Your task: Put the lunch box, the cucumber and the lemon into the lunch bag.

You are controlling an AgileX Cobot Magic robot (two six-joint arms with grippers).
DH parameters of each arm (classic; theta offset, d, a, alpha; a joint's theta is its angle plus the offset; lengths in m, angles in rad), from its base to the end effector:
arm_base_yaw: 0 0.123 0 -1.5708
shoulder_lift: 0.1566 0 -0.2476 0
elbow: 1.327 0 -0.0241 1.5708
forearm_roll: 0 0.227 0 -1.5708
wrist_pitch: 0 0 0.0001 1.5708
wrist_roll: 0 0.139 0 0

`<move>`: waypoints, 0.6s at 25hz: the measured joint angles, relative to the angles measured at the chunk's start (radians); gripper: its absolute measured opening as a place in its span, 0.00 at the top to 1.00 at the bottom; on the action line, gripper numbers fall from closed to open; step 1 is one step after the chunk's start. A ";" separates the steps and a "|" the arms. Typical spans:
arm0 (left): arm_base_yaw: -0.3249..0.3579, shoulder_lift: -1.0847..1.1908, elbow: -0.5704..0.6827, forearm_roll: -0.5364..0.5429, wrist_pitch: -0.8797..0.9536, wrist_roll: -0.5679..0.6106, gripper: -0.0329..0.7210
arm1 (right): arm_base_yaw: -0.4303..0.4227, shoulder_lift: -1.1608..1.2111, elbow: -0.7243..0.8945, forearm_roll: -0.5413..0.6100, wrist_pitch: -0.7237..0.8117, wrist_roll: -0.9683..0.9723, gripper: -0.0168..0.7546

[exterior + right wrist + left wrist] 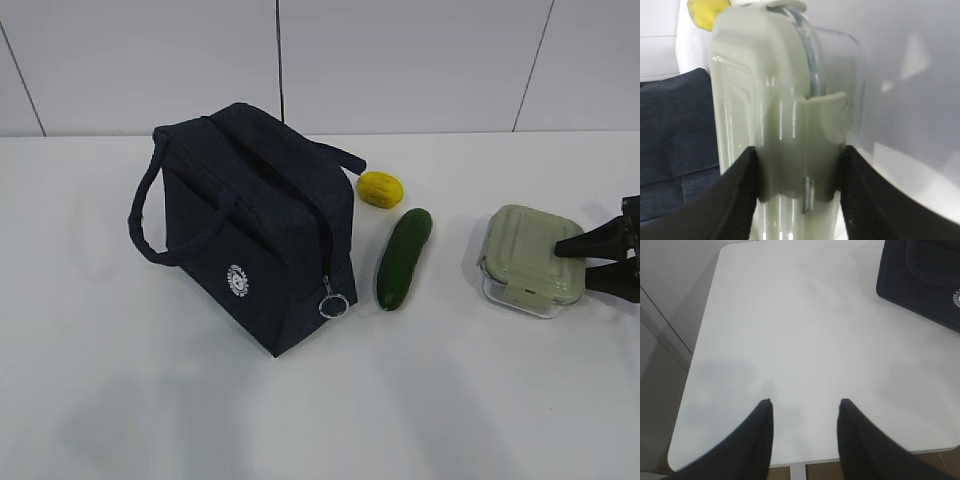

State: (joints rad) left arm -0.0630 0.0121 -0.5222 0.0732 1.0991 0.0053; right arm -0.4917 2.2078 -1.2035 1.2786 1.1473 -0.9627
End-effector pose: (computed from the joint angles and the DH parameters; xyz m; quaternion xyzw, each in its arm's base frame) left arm 0.0522 0.0058 0.2455 0.0271 0.8595 0.0218 0.5099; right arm 0.3565 -0.0532 0.0636 0.1788 0.8432 0.4796 0.1643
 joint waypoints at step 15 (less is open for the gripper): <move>0.000 0.000 0.000 0.000 0.000 0.000 0.55 | 0.000 -0.021 0.000 -0.004 -0.016 0.002 0.50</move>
State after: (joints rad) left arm -0.0630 0.0121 -0.5222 0.0732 1.0991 0.0053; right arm -0.4917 2.1871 -1.2035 1.2749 1.1314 -0.9607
